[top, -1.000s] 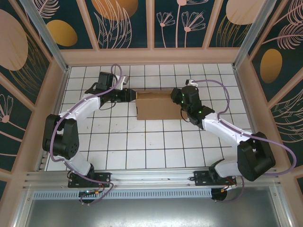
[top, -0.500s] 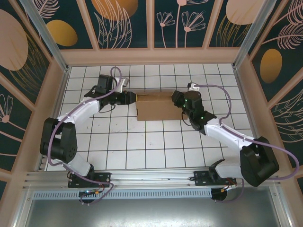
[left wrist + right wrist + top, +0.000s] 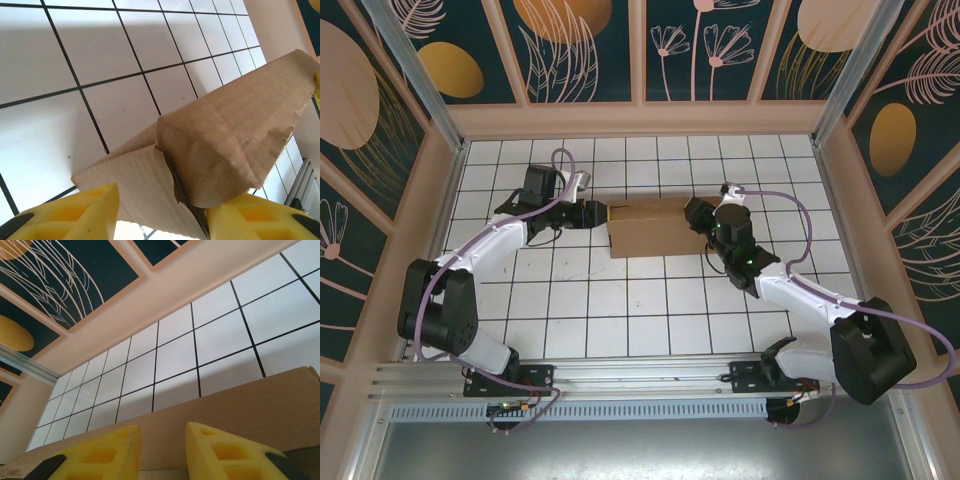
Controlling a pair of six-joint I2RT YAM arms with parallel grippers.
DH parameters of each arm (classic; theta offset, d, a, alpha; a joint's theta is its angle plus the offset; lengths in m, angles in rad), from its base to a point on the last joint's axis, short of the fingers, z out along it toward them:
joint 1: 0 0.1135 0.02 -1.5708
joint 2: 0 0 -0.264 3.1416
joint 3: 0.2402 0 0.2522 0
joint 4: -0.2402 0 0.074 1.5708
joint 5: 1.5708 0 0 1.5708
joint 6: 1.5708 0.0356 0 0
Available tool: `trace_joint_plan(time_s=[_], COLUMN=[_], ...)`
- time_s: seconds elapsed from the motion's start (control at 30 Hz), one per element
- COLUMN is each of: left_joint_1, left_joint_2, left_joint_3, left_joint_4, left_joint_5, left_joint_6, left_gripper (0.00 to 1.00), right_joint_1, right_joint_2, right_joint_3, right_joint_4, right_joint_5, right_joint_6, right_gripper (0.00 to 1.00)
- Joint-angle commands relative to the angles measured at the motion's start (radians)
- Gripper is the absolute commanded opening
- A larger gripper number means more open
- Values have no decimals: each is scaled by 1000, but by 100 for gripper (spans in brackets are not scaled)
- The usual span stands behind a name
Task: Fold the paper box
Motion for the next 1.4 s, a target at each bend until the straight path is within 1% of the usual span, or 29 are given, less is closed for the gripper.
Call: trace_joint_plan(time_s=[0.0,0.2,0.33,0.4,0.47,0.5,0.57,0.63,0.7,0.73,0.8,0.83,0.87,0.93,0.97,1.13,1.37], left_joint_1=[-8,-6,-6,-6,-7,-6,-6,-6,-6,-6,-6,-6,-6,-7,-7,-7,-7], left_joint_2=[-28,-33,-42,-60,-81,-94,-124,-154,-177,-178,-162,-148,-129,-86,-62,4,-16], left_joint_3=[-5,16,29,28,22,18,3,-17,-39,-44,-37,-24,-9,22,38,40,-25], left_joint_4=[-59,-71,-70,-72,-68,-62,-29,31,126,163,197,192,175,144,124,117,74], left_joint_5=[26,35,76,78,87,90,94,102,76,47,-52,-99,-151,-180,-178,-88,-70], left_joint_6=[15,15,23,36,46,52,53,33,-33,-83,-176,-208,-233,-256,-264,-290,-241], left_gripper=[48,50,51,58,60,66,68,82,95,98,97,93,87,79,77,66,56], right_joint_1=[0,1,2,2,2,2,2,2,2,2,2,2,3,3,2,2,2], right_joint_2=[72,75,70,68,69,69,69,70,69,69,66,65,65,64,62,52,49], right_joint_3=[-76,-83,-95,-96,-94,-92,-90,-89,-86,-84,-84,-84,-84,-82,-81,-79,-79], right_joint_4=[-246,-250,-249,-249,-253,-253,-256,-258,-261,-261,-261,-260,-258,-260,-260,-270,-278], right_joint_5=[35,60,65,65,64,66,66,66,65,65,61,59,57,55,55,60,67], right_joint_6=[40,46,52,54,54,54,51,49,46,44,44,44,44,44,44,43,43], right_gripper=[31,30,30,30,30,30,30,30,30,30,30,30,30,30,30,30,30])
